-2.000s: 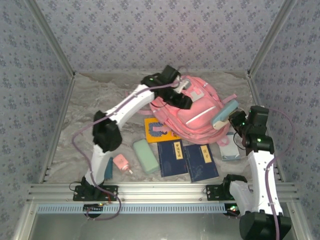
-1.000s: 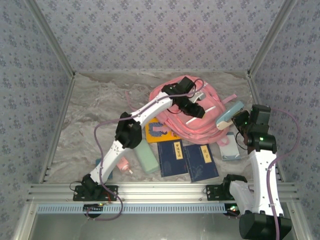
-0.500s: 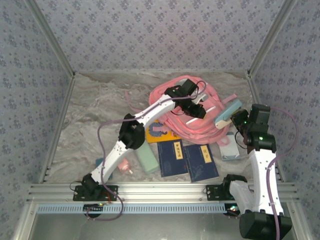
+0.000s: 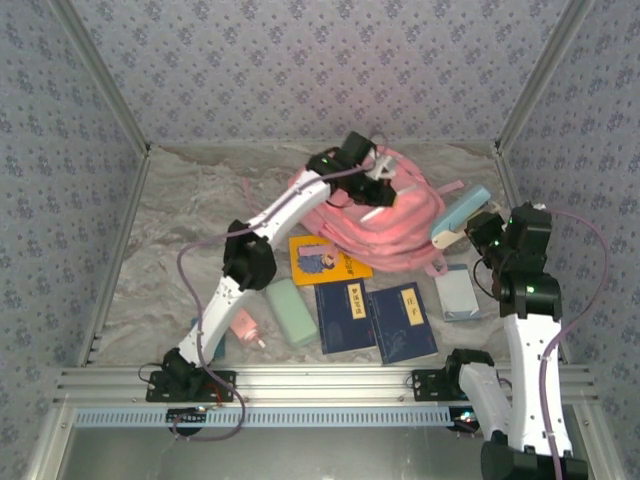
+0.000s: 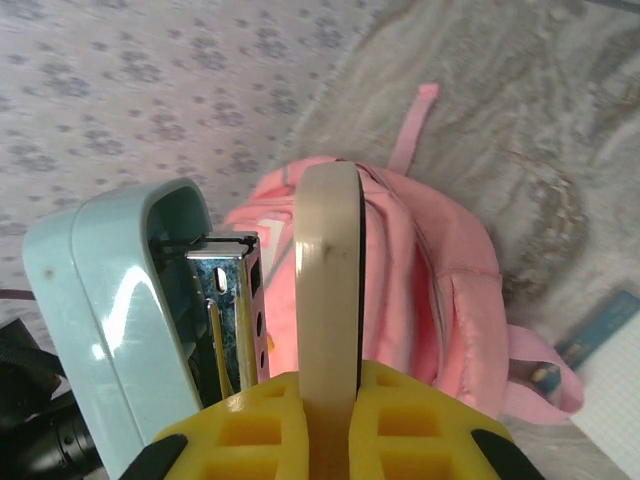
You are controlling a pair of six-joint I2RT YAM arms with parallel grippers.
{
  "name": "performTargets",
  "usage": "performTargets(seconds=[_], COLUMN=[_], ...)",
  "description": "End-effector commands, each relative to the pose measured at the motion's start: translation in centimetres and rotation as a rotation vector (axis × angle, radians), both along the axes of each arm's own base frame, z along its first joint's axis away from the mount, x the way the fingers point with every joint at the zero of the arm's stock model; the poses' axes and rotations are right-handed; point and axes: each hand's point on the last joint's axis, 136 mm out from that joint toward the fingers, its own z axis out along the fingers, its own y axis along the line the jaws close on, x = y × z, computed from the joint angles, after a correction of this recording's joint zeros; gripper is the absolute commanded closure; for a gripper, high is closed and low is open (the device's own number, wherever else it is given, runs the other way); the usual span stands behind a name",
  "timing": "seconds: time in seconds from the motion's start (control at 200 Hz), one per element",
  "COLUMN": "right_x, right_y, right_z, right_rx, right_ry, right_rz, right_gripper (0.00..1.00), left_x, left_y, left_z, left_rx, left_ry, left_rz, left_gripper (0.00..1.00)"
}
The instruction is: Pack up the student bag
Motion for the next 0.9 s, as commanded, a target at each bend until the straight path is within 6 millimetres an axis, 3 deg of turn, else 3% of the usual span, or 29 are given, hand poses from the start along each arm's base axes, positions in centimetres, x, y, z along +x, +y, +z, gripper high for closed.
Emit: performTargets(seconds=[0.0, 0.22, 0.325, 0.46, 0.664, 0.894], right_x=[0.2, 1.7, 3.2, 5.5, 9.7, 13.5], right_y=[1.8, 4.0, 5.7, 8.5, 12.5, 14.3], right_z=[5.3, 5.3, 4.2, 2.5, -0.5, -3.2], right_rx=[0.045, 0.079, 0.109, 0.119, 0.207, 0.175], right_ry=[-0.164, -0.186, -0.169, -0.147, -0.096, -0.026], right_rz=[0.067, 0.167, 0.239, 0.319, 0.420, 0.424], right_gripper=[1.00, 1.00, 1.00, 1.00, 1.00, 1.00], left_x=[4.5, 6.6, 6.6, 7.0, 6.6, 6.2], left_y=[6.2, 12.7, 15.1, 17.7, 19.8, 20.6], left_z=[12.9, 18.3, 19.2, 18.9, 18.1, 19.5], left_rx=[-0.147, -0.176, -0.155, -0.157, -0.209, -0.247], left_ry=[-0.196, -0.273, -0.292, -0.280, -0.278, -0.322], left_rz=[0.182, 0.316, 0.344, 0.354, 0.277, 0.222], left_gripper=[1.00, 1.00, 1.00, 1.00, 1.00, 1.00])
